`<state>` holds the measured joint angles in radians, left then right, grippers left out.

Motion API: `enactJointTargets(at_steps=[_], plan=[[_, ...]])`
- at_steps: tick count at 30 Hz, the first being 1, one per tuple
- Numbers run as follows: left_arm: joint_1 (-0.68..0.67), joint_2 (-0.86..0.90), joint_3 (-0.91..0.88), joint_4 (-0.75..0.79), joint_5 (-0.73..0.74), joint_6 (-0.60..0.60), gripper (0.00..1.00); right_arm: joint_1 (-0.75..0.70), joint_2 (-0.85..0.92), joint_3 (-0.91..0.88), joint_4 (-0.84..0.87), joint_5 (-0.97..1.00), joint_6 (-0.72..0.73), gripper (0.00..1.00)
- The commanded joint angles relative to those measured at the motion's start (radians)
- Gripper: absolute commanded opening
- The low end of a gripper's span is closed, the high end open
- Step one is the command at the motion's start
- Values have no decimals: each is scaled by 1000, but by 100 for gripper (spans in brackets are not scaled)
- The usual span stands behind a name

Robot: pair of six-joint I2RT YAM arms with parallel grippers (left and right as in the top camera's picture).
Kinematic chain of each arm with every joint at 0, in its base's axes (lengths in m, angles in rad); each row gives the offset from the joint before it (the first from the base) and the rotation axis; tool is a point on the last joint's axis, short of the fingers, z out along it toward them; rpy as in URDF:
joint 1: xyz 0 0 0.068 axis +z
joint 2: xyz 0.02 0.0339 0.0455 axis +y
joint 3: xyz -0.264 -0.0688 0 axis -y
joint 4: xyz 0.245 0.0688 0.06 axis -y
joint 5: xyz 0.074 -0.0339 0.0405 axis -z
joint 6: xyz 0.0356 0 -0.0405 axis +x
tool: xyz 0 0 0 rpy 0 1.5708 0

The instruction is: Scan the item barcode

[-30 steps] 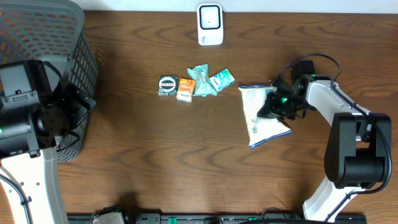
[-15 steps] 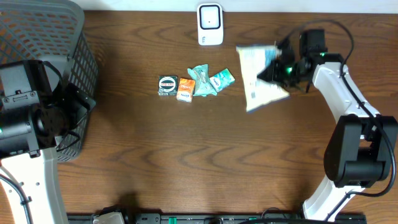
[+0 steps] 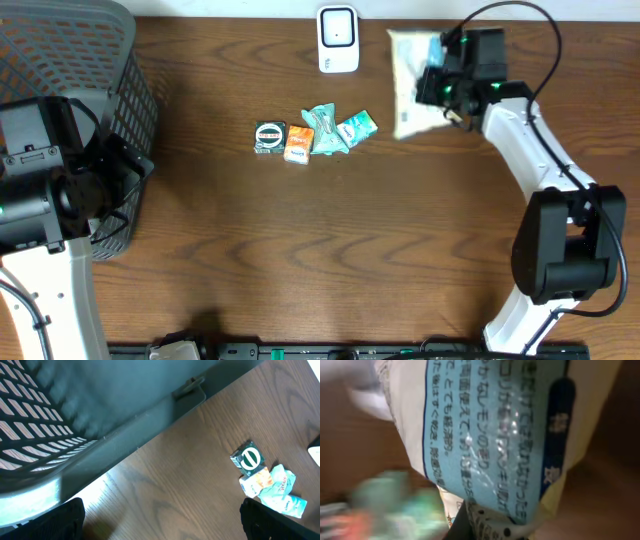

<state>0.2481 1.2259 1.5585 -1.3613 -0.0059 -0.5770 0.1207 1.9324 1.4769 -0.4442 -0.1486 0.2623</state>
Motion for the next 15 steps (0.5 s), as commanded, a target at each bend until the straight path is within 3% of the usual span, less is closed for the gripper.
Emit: enactJointTargets(at_steps=[1, 5, 9, 15], plan=[[6, -5, 11, -3, -6, -4, 98, 82, -30, 18, -52, 639, -145, 1], [6, -5, 11, -3, -6, -4, 98, 197, -30, 18, -46, 990, -277, 1], [6, -5, 11, -3, -6, -4, 98, 291, -30, 16, -69, 1063, -316, 1], [6, -5, 11, -3, -6, -4, 98, 320, -29, -42, -136, 1063, -270, 1]])
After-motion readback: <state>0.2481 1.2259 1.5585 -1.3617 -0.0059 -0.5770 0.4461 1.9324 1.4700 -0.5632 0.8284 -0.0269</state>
